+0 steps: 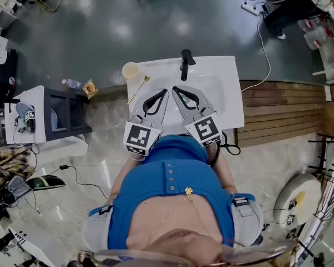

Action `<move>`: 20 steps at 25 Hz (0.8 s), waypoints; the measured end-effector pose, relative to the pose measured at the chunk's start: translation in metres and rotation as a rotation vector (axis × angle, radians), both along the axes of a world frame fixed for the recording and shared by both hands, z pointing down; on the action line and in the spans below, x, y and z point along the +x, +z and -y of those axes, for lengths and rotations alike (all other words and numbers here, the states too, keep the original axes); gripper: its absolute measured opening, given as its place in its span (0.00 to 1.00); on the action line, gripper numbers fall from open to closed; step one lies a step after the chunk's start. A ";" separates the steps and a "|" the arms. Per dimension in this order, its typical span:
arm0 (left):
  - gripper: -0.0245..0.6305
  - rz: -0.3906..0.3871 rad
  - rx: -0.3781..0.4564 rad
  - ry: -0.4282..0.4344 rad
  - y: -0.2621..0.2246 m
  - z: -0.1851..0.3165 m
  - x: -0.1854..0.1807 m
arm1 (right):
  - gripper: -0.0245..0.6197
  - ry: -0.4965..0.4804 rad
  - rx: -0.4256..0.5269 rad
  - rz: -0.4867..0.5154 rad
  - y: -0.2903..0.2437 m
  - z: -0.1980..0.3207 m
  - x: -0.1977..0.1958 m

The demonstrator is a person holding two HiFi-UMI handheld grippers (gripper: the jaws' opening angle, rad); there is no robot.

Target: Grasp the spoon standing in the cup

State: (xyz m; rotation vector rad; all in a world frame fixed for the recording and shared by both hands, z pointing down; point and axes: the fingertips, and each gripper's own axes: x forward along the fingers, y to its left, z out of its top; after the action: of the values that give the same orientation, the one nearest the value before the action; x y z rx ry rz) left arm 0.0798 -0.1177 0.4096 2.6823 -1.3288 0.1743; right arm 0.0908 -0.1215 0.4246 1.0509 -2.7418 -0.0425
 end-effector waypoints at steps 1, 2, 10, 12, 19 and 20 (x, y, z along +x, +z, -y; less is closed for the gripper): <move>0.04 0.005 0.000 -0.001 0.000 0.000 0.000 | 0.04 0.001 -0.001 -0.002 0.000 0.000 0.000; 0.04 0.011 0.003 -0.002 0.001 0.000 -0.001 | 0.04 0.002 0.001 -0.002 0.001 0.000 0.000; 0.04 0.013 -0.006 -0.002 0.002 0.000 -0.002 | 0.04 0.009 0.001 -0.006 0.002 -0.001 0.002; 0.04 0.012 -0.002 0.000 0.003 -0.001 -0.002 | 0.04 0.011 0.000 -0.008 0.003 -0.002 0.002; 0.04 0.014 0.028 0.015 0.008 -0.004 -0.002 | 0.04 0.017 -0.001 -0.012 0.003 -0.002 0.005; 0.04 0.015 0.030 0.018 0.009 -0.004 -0.002 | 0.04 0.017 -0.001 -0.011 0.003 -0.002 0.005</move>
State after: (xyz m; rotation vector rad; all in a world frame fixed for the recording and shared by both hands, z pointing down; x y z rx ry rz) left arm 0.0782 -0.1136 0.4182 2.7237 -1.3226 0.1782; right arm 0.0957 -0.1196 0.4278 1.0710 -2.7226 -0.0439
